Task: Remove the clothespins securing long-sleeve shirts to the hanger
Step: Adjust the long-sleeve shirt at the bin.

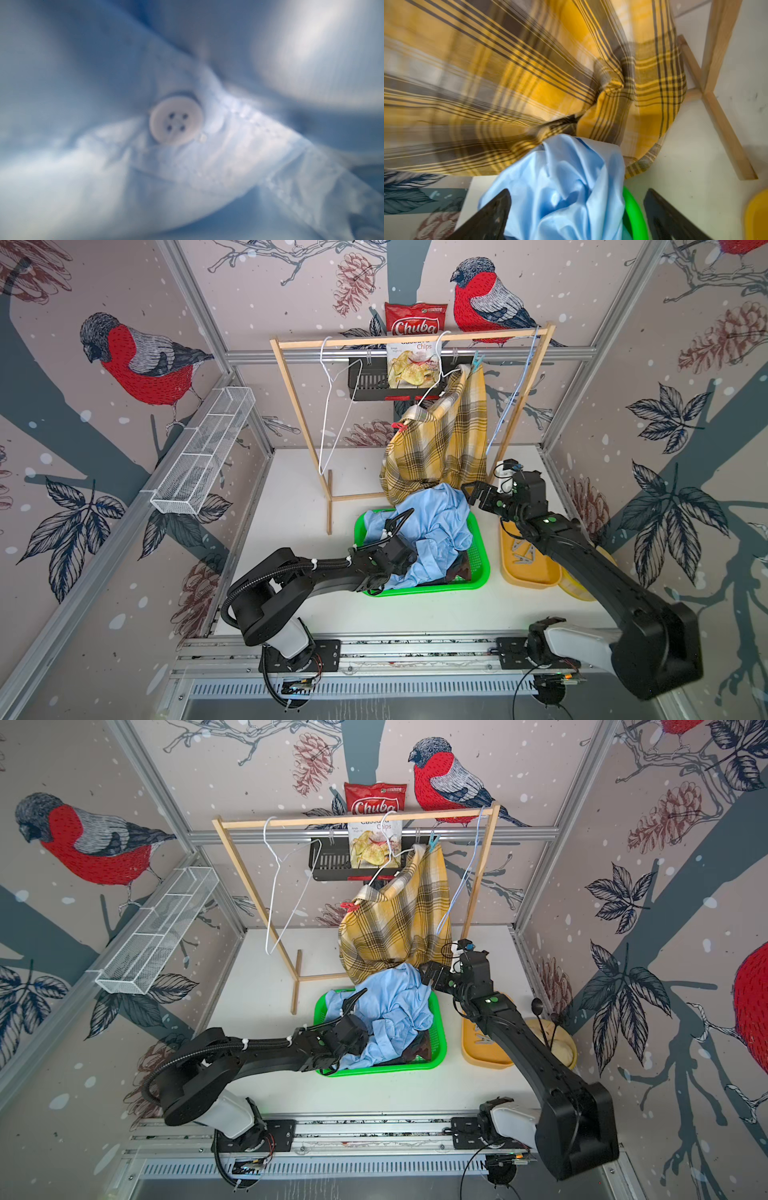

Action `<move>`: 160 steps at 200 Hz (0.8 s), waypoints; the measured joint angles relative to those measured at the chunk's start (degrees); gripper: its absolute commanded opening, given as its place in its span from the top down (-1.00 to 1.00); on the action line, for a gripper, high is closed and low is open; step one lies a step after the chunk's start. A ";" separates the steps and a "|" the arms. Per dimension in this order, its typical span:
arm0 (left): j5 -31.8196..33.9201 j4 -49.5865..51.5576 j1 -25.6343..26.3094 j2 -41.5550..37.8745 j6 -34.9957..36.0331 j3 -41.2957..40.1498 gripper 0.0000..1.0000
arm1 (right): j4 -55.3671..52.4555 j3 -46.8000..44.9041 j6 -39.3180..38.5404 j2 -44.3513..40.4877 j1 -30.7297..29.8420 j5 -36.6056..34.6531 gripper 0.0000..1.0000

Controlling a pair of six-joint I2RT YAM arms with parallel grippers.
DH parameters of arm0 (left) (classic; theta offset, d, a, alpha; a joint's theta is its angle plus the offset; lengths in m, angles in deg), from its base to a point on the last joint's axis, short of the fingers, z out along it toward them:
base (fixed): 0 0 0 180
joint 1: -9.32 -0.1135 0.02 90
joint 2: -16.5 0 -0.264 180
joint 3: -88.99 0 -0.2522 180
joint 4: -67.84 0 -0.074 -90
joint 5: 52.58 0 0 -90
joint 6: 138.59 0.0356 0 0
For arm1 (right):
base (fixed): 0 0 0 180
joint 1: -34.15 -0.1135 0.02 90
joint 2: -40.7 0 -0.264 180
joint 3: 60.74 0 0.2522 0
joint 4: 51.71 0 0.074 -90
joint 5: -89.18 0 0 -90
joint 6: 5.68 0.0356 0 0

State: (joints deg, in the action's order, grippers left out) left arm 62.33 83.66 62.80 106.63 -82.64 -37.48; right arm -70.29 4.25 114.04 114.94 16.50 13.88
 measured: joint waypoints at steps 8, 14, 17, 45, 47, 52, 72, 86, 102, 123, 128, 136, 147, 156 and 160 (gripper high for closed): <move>0.15 0.04 0.09 -0.04 0.04 0.00 -0.71 | 0.79 1.64 -0.68 4.33 0.20 1.40 -0.99; 0.15 0.00 0.11 -0.15 0.11 -0.11 -0.71 | 1.49 2.45 -1.11 6.80 0.20 2.32 -0.99; 0.13 -0.04 0.13 -0.24 0.15 -0.20 -0.71 | 1.95 2.82 -1.11 8.13 0.17 2.89 -0.99; 0.15 -0.09 0.28 -0.76 0.68 -0.74 -0.72 | 5.18 5.46 -0.96 16.50 -0.79 8.17 -0.99; 0.13 -0.09 0.28 -0.76 0.68 -0.74 -0.72 | 5.25 5.62 -0.96 16.76 -0.90 8.33 -0.99; 0.15 -0.09 0.28 -0.74 0.74 -0.74 -0.71 | 5.64 6.03 -0.83 17.27 -1.46 8.81 -0.97; 0.15 -0.02 0.39 -0.31 1.05 -0.42 -0.72 | 8.15 7.28 -0.04 17.66 -4.59 11.19 -0.72; 0.17 0.24 0.48 0.24 1.31 0.24 -0.72 | 9.70 7.85 0.46 18.12 -6.14 12.96 -0.54; 0.15 0.59 0.50 0.87 1.55 0.98 -0.72 | 9.81 7.98 0.79 18.36 -7.34 13.62 -0.33; 0.09 0.63 0.52 1.27 1.90 1.38 -0.72 | 9.86 7.23 0.92 17.22 -9.25 13.79 0.03; 0.04 0.63 0.52 1.31 1.95 1.44 -0.72 | 9.86 6.86 1.09 16.76 -9.75 13.90 0.13; -0.09 0.72 0.52 1.29 1.97 1.49 -0.72 | 9.92 6.16 1.88 16.11 -10.21 14.32 0.31; -0.28 1.01 0.52 1.05 1.99 1.53 -0.73 | 10.14 4.83 1.97 15.21 -10.45 14.67 0.54; -0.46 1.53 0.52 0.61 2.03 1.64 -0.74 | 10.23 3.61 2.19 14.64 -10.78 14.69 0.64; -0.61 1.86 0.52 0.37 2.16 1.75 -0.74 | 10.21 2.99 2.36 14.38 -10.93 14.60 0.67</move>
State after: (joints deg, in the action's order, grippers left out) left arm 61.72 85.52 63.32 107.00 -80.47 -35.73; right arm -60.08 7.24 116.40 129.32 5.57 28.48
